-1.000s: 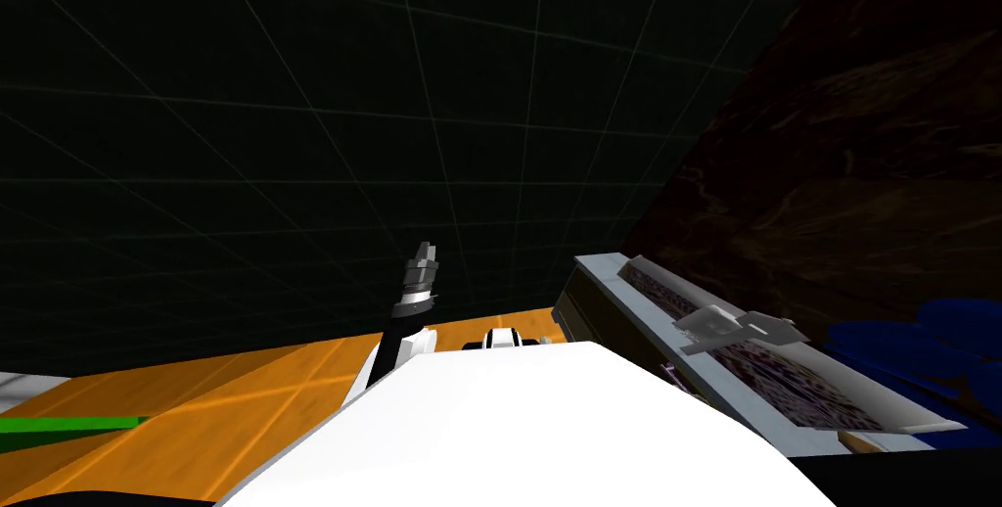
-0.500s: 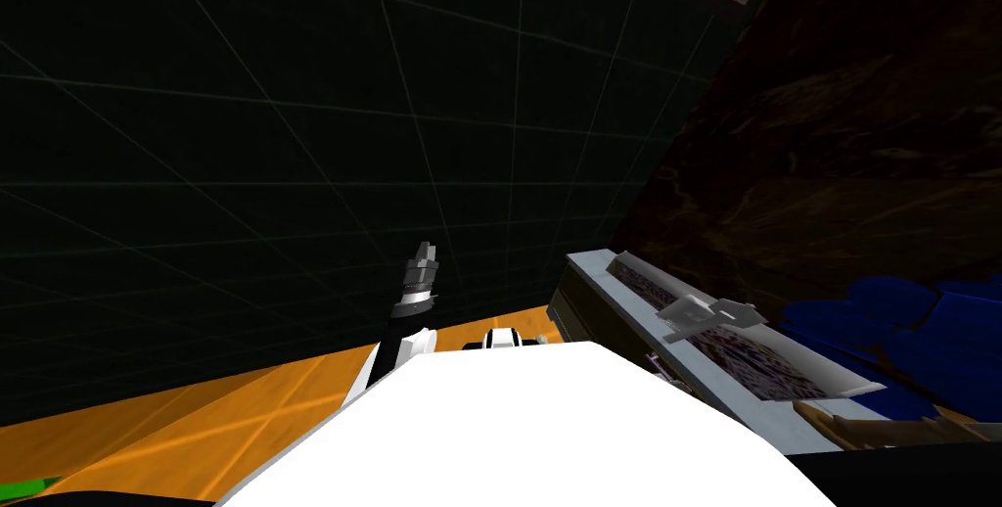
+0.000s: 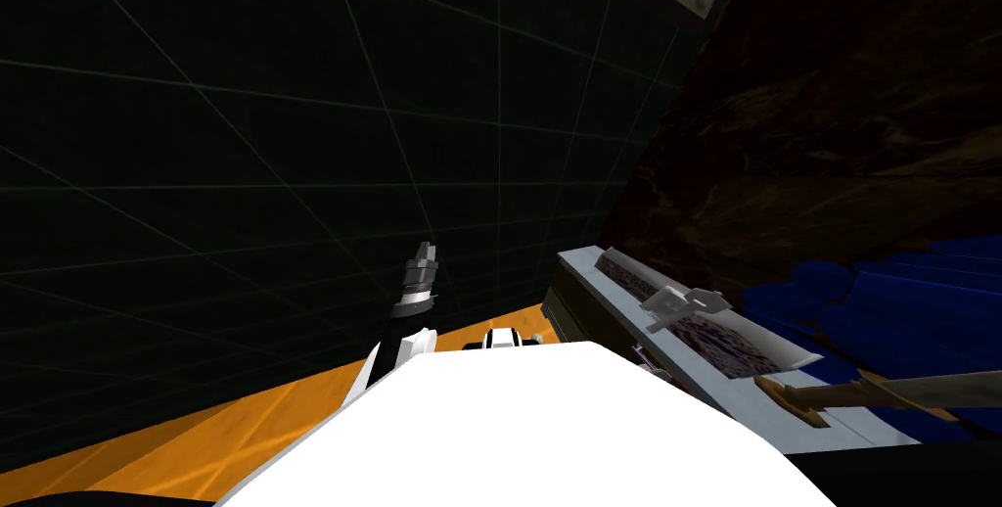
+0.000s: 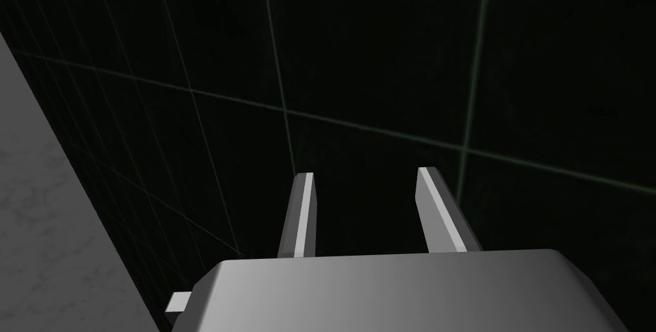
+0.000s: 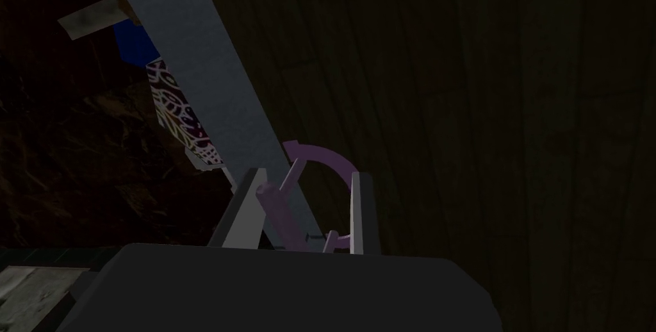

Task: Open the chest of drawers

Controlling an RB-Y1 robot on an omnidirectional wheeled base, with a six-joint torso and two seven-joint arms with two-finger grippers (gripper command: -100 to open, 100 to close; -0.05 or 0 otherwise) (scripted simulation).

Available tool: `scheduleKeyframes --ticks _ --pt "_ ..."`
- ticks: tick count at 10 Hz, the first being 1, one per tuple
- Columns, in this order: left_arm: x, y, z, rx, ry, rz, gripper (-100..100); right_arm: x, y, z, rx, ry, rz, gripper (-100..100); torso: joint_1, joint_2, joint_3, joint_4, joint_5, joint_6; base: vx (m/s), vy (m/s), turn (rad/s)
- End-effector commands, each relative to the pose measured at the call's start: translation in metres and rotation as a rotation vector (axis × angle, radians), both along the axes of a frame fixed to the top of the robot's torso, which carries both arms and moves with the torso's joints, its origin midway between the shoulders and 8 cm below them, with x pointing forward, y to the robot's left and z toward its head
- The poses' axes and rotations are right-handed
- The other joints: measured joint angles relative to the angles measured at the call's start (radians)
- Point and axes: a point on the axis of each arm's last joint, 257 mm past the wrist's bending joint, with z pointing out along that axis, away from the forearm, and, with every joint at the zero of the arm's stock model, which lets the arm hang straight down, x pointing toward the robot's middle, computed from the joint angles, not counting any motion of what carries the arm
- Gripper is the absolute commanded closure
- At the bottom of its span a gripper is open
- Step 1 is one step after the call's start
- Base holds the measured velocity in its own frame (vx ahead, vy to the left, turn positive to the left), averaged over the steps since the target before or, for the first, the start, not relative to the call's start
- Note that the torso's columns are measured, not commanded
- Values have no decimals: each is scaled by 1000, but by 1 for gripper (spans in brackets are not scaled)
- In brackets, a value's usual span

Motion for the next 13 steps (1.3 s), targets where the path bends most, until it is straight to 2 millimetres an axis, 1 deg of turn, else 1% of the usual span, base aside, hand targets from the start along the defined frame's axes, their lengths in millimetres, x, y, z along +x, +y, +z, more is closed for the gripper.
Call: scheduleKeyframes --ticks 1,2,4,5,6,7,8,9,10,11,12,13 --pt "0 0 0 0 0 0 0 9 13 1 -3 11 41 100 0 0 0 0 0 -1 7 -4 -12" --pt "0 0 0 0 0 0 0 9 24 1 6 6 24 100 2 0 0 1 2 -4 37 -3 -164" --pt "0 0 0 0 0 0 0 21 28 7 -22 10 71 100 1 -2 -2 0 2 -3 16 -34 -132" --pt "0 0 0 0 0 0 0 17 24 12 -33 5 52 100 1 -2 -2 1 2 -6 -3 -15 -5" --pt "0 0 0 0 0 0 0 13 12 13 -45 9 61 100 4 -2 -2 1 4 -5 -79 54 322" --pt "0 0 0 0 0 0 0 7 10 10 -31 7 37 100 9 0 -1 3 4 -9 -93 62 262" --pt "0 0 0 0 0 0 0 0 8 6 -15 5 10 100 9 -2 -1 2 4 -7 -30 35 71" --pt "0 0 0 0 0 0 0 0 -3 8 -33 15 36 100 4 -4 -3 0 3 -3 -71 76 347" --pt "0 0 0 0 0 0 0 -6 -5 5 -19 13 10 100 5 -4 -3 2 3 -9 -82 70 260" --pt "0 0 0 0 0 0 0 -13 -7 2 -4 10 -17 100 4 -5 -3 2 3 -8 -23 40 24" --pt "0 0 0 0 0 0 0 -20 -9 -2 10 8 -42 100 1 -6 -4 0 2 -4 15 17 -24" --pt "0 0 0 0 0 0 0 -21 -20 2 -11 19 -19 100 -3 -5 -3 -1 -1 -1 -33 62 270"
